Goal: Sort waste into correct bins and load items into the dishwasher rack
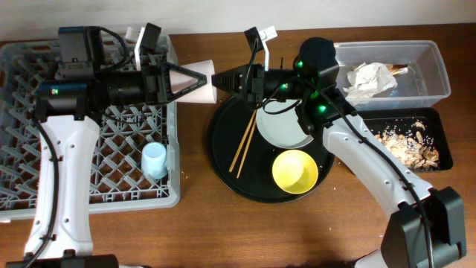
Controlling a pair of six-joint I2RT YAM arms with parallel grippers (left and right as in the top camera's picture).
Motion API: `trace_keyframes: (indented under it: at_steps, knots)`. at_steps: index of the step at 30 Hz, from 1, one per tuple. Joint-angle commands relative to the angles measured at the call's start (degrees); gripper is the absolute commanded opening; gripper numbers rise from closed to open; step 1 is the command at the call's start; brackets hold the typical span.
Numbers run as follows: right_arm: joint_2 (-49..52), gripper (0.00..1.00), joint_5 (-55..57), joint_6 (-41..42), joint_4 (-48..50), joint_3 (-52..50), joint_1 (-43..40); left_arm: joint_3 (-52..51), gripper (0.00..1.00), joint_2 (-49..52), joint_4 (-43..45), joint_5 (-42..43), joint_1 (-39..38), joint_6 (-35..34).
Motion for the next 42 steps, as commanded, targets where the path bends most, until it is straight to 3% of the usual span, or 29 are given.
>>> trace_keyframes:
  at_steps: [1,2,3,4,6,7,8,9,13,16,18,22,31,38,39,40,42]
  knots:
    - [0.7,0.04,0.5,0.3,0.1,0.7,0.7,0.8,0.7,-0.3,0.1,1.2,-0.3,0.9]
    - [0.7,0.06,0.5,0.3,0.1,0.7,0.7,0.8,0.68,-0.3,0.1,1.2,-0.3,0.9]
    - [0.7,0.16,0.5,0.3,0.1,0.7,0.7,0.8,0.68,-0.3,0.1,1.2,-0.3,0.9]
    - [0.7,0.17,0.5,0.3,0.1,0.7,0.7,0.8,0.68,-0.3,0.1,1.2,-0.3,0.9]
    - [0.7,0.32,0.2,0.3,0.1,0.7,0.6,0.8,0.68,-0.3,0.1,1.2,-0.3,0.9]
    - [0.7,0.45,0.0,0.2,0.1,0.7,0.6,0.8,0.68,-0.3,0.2,1.2,-0.2,0.9]
    - [0.7,0.68,-0.7,0.2,0.1,0.7,-0.3,0.8,0.68,-0.3,0.2,1.1,-0.1,0.9]
    - [0.7,0.79,-2.3,0.0,-0.1,0.7,-2.0,0.8,0.68,-0.3,0.4,0.9,0.3,0.9]
    - [0.7,0.94,-10.0,-3.5,-9.3,0.7,-11.5,0.8,0.65,-0.3,0.0,-16.4,3.5,0.9]
    - [0.7,0.98,-6.8,-20.1,-34.9,0.7,-17.2,0.8,0.65,-0.3,-2.6,-44.4,3.4,0.9]
    - [0.7,0.99,3.6,-28.7,-50.8,0.7,-19.6,0.4,0.64,-0.3,-5.2,-63.6,2.2,0.9]
    - [0.7,0.98,13.2,-33.1,-60.0,0.7,-19.9,0.1,0.64,1.4,-6.6,-79.0,-0.3,0.9]
    - [0.7,0.98,17.4,-34.6,-64.8,0.7,-20.0,0.1,0.64,16.7,-9.5,-79.4,-2.8,0.9]
    - [0.7,0.98,17.6,-34.6,-65.5,0.7,-20.0,0.1,0.65,23.1,-9.3,-79.4,-3.0,0.9]
    - [0.7,0.99,17.7,-34.6,-65.5,0.7,-20.0,0.1,0.74,23.1,-9.3,-79.4,-3.0,0.9]
    - [0.7,0.99,17.9,-34.6,-65.6,0.7,-20.0,0.1,0.98,23.1,-9.2,-79.4,-3.0,0.9]
    - [0.7,0.98,17.9,-34.6,-65.5,0.7,-20.0,0.2,0.99,23.1,-9.3,-79.5,-3.0,1.0]
